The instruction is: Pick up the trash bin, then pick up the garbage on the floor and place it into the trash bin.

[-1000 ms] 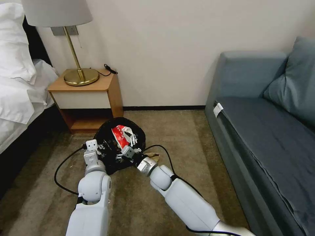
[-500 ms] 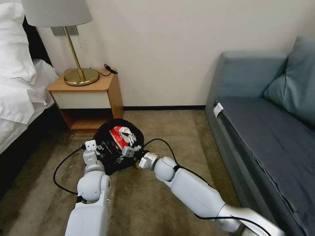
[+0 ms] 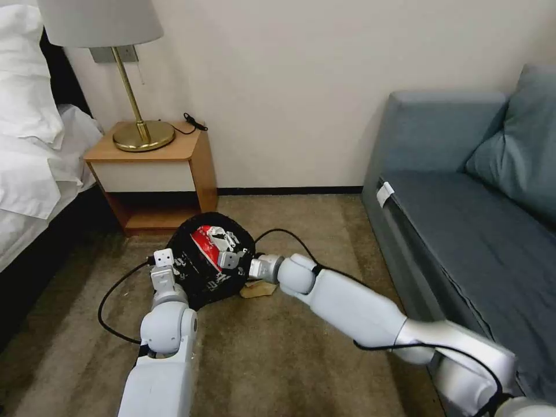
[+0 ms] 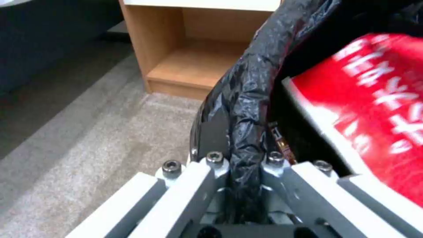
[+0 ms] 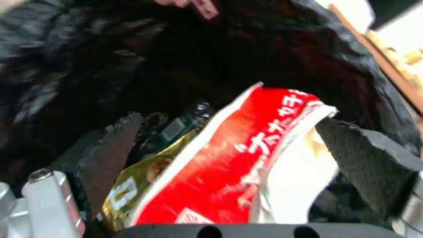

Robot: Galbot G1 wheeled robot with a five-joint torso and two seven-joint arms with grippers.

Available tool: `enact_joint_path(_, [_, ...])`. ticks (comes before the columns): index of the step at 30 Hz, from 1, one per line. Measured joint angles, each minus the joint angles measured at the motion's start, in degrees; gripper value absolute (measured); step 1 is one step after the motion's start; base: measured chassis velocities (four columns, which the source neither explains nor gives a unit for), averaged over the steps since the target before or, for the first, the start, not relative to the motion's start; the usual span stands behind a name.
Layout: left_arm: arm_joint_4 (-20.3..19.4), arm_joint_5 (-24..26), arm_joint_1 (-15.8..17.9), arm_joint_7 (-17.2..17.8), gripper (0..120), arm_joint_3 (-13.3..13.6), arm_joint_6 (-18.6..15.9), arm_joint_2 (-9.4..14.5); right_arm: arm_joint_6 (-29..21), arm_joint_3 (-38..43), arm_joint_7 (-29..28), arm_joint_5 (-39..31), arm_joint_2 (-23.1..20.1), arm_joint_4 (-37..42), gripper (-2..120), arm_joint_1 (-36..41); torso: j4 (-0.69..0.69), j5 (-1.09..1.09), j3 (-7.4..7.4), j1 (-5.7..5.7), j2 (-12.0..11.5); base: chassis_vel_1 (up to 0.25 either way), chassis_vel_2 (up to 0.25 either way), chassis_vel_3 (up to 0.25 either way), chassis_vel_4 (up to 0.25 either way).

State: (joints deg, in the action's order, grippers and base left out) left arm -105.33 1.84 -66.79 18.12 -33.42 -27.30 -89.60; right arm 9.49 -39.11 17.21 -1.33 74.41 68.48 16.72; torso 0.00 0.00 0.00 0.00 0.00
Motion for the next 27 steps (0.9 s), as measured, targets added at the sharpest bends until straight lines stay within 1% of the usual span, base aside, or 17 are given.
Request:
enact_joint_path(2, [0.0,0.0,0.0,0.0,1,0.0,0.0,0.0,0.0,-0.6,1.3,-0.4,-0.2,0.0,100,-0.9,0.0,0.0,0.0,0.0,0.0,0.0,0.0,0.0,0.0])
enact_joint_path(3, [0.1,0.0,0.0,0.0,1,0.0,0.0,0.0,0.0,-1.4,4.0,-0.7,-0.4,0.0,100,-2.4,0.0,0.0,0.0,0.0,0.0,0.0,0.0,0.0,0.0])
enact_joint_path(4, [0.1,0.0,0.0,0.0,1,0.0,0.0,0.0,0.0,-1.4,4.0,-0.7,-0.4,0.0,100,-2.4,0.0,0.0,0.0,0.0,0.0,0.0,0.0,0.0,0.0])
enact_joint_path(5, [0.1,0.0,0.0,0.0,1,-0.1,0.2,-0.1,-0.6,-2.3,8.3,-1.2,-0.3,-0.3,100,-4.5,0.0,0.0,0.0,0.0,0.0,0.0,0.0,0.0,0.0])
enact_joint_path(6, [0.2,0.0,0.0,-0.1,1,-0.1,0.2,-0.1,-0.9,-2.7,10.0,-1.6,-0.2,-0.6,100,-5.3,0.0,0.0,0.0,0.0,0.0,0.0,0.0,0.0,0.0])
enact_joint_path(7, [0.2,0.0,0.0,-0.1,1,-0.1,0.2,-0.1,-0.9,-2.7,10.0,-1.6,-0.2,-0.6,100,-5.3,0.0,0.0,0.0,0.0,0.0,0.0,0.0,0.0,0.0])
enact_joint_path(9, [0.2,0.0,0.0,-0.1,1,-0.2,0.3,-0.1,-1.4,-2.8,12.8,-1.7,-0.1,-0.8,100,-6.2,0.0,0.0,0.0,0.0,0.0,0.0,0.0,0.0,0.0])
enact_joint_path(12, [0.3,0.0,0.1,-0.1,1,-0.3,0.3,-0.1,-1.4,-2.7,13.2,-1.7,0.0,-0.8,100,-6.4,0.0,0.0,0.0,0.0,0.0,0.0,0.0,0.0,0.0])
enact_joint_path(15, [0.8,0.1,0.5,-0.1,1,-0.4,0.4,-0.1,-1.3,1.2,11.2,-2.2,0.1,0.1,100,-5.5,0.0,0.0,0.0,0.0,0.0,0.0,0.0,0.0,0.0])
enact_joint_path(16, [0.8,0.1,0.5,-0.1,1,-0.4,0.4,-0.1,-1.3,1.2,11.2,-2.2,0.1,0.1,100,-5.5,0.0,0.0,0.0,0.0,0.0,0.0,0.0,0.0,0.0])
enact_joint_path(17, [1.1,0.1,0.5,-0.1,1,-0.4,0.5,-0.1,-1.4,3.4,9.7,-2.4,0.2,0.7,100,-5.0,0.0,0.0,0.0,0.0,0.0,0.0,0.0,0.0,0.0])
enact_joint_path(18, [1.1,0.1,0.5,-0.1,1,-0.4,0.5,-0.1,-1.4,3.4,9.7,-2.4,0.2,0.7,100,-5.0,0.0,0.0,0.0,0.0,0.0,0.0,0.0,0.0,0.0])
enact_joint_path(21, [1.7,0.1,0.7,-0.2,1,-0.9,0.8,0.0,-3.3,10.5,4.8,-3.7,0.5,1.0,100,-3.4,0.02,0.0,0.0,0.0,0.0,0.0,0.0,0.0,0.0])
enact_joint_path(22, [1.7,0.1,0.7,-0.2,1,-0.9,0.8,0.0,-3.3,10.5,4.8,-3.7,0.5,1.0,100,-3.4,0.02,0.0,0.0,0.0,0.0,0.0,0.0,0.0,0.0])
enact_joint_path(24, [1.7,0.1,0.5,-0.2,1,-0.9,0.9,0.0,-5.3,14.3,1.9,-4.6,0.6,0.6,100,-1.9,0.0,0.0,0.0,0.0,0.0,0.0,0.0,0.0,0.0])
enact_joint_path(25, [1.7,0.1,0.5,-0.2,1,-0.9,0.9,0.0,-5.3,14.3,1.9,-4.6,0.6,0.6,100,-1.9,0.0,0.0,0.0,0.0,0.0,0.0,0.0,0.0,0.0])
enact_joint_path(27, [1.3,0.3,0.5,-0.2,1,-1.0,1.0,0.1,-8.1,19.3,-1.6,-6.4,0.7,-0.9,100,1.9,0.0,0.0,0.0,0.0,0.0,0.0,0.0,0.0,0.0])
